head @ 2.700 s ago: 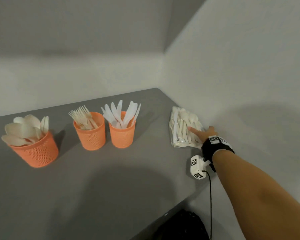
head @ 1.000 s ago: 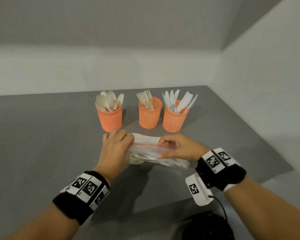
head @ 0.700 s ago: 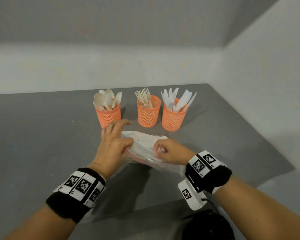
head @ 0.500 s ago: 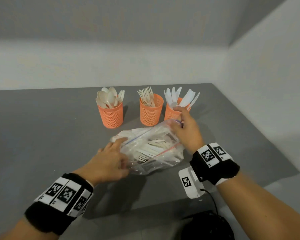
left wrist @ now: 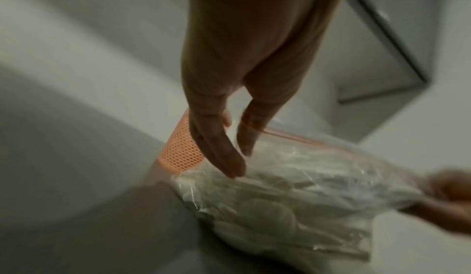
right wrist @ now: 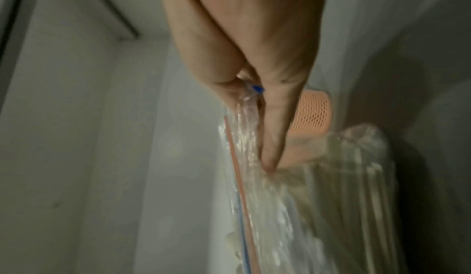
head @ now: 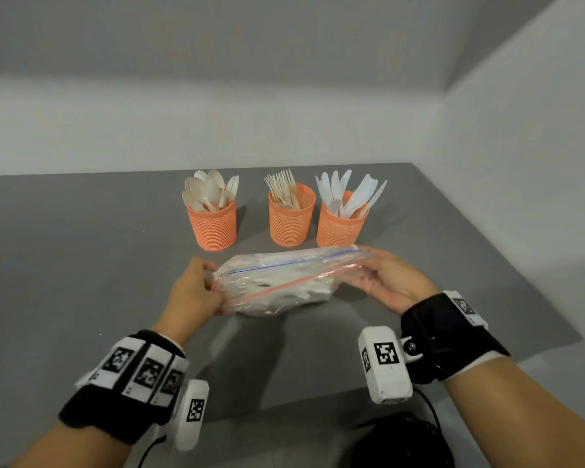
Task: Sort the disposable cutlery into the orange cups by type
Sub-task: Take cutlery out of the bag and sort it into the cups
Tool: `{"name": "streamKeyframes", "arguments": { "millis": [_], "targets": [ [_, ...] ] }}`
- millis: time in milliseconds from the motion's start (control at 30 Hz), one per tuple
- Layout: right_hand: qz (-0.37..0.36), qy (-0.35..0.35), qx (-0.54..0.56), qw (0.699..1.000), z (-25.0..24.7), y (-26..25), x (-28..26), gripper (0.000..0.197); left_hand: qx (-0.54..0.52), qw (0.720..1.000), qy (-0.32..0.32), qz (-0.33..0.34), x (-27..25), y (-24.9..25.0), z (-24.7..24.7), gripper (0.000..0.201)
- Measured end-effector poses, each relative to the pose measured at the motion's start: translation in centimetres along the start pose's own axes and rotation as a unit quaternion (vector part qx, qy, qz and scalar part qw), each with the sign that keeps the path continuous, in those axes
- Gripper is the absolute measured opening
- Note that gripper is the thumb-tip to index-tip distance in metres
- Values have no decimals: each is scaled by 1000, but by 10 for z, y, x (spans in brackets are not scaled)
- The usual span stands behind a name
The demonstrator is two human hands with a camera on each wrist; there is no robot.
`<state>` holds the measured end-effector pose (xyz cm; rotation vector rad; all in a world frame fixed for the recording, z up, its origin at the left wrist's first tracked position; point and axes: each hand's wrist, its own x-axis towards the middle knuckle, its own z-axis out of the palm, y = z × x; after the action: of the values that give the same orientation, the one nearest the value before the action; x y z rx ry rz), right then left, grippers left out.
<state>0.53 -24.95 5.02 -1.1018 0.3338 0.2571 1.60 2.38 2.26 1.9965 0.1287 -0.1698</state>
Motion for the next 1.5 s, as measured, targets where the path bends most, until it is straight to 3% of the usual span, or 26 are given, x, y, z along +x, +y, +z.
{"name": "streamKeyframes", "arguments": {
  "millis": [100,200,233,267,333,400,467,500,567,633,667,733,767,800,867,933,1000,1033,1100,1200,1300,1333,1367,1433,1500],
  "targets": [
    [-37,20,132,990,0,5,10,40,-234,960,-93,-119,4,12,-9,12],
    [-15,32,159,987,-1,20,17,41,-438,876,-123,-159,10,26,-10,19],
    [6,40,159,986,0,21,16,26,-493,845,-124,-165,13,29,-10,20],
    [19,28,170,985,3,22,15,10,-527,823,-134,-168,13,34,-8,18],
    [29,-18,173,984,10,23,12,22,-529,814,-175,-166,13,39,-4,9],
    [9,-2,121,993,17,23,13,27,-477,841,-208,-149,13,35,2,17],
    [-5,104,-45,994,19,27,21,30,-362,904,-196,-112,12,28,10,13],
    [-6,152,-160,975,20,26,21,31,-303,933,-172,-91,9,27,14,8],
    [-40,184,-357,915,20,24,21,25,-249,958,-123,-69,8,23,18,15],
    [-191,210,-482,829,25,17,16,34,-257,958,-107,-73,12,19,18,17],
    [-300,210,-499,786,34,13,9,38,-260,956,-108,-81,13,20,18,18],
    [-430,127,-490,747,61,8,-5,26,-241,960,-108,-92,16,20,20,20],
    [-429,61,-521,735,70,11,-7,18,-230,963,-106,-91,17,20,22,20],
    [-381,-2,-573,726,76,19,-6,13,-224,966,-101,-84,15,21,23,21],
    [-231,-72,-694,678,79,34,5,16,-235,966,-89,-61,12,24,24,23],
    [-162,-48,-784,597,76,41,13,14,-240,966,-87,-33,11,26,21,25],
    [-164,-35,-847,505,74,44,16,35,-220,972,-86,-15,10,24,16,26],
    [-176,-29,-859,479,74,47,17,44,-203,975,-86,-9,10,22,15,26],
    [-213,-18,-864,455,76,56,19,47,-169,981,-93,-2,9,17,14,22],
    [-164,-31,-876,454,77,62,26,29,-118,988,-100,10,8,15,13,13],
    [-158,-38,-874,458,79,69,24,23,9,996,-66,52,11,11,12,20],
    [-192,-17,-866,462,81,72,23,20,47,995,-47,70,13,11,11,16],
    [-218,5,-868,445,83,71,20,16,64,994,-39,83,13,12,11,13],
    [-235,11,-866,442,85,69,19,17,33,994,-56,87,14,18,11,8],
    [-205,-47,-853,477,81,63,23,27,-50,994,-84,57,14,26,10,6]
  ]
}}
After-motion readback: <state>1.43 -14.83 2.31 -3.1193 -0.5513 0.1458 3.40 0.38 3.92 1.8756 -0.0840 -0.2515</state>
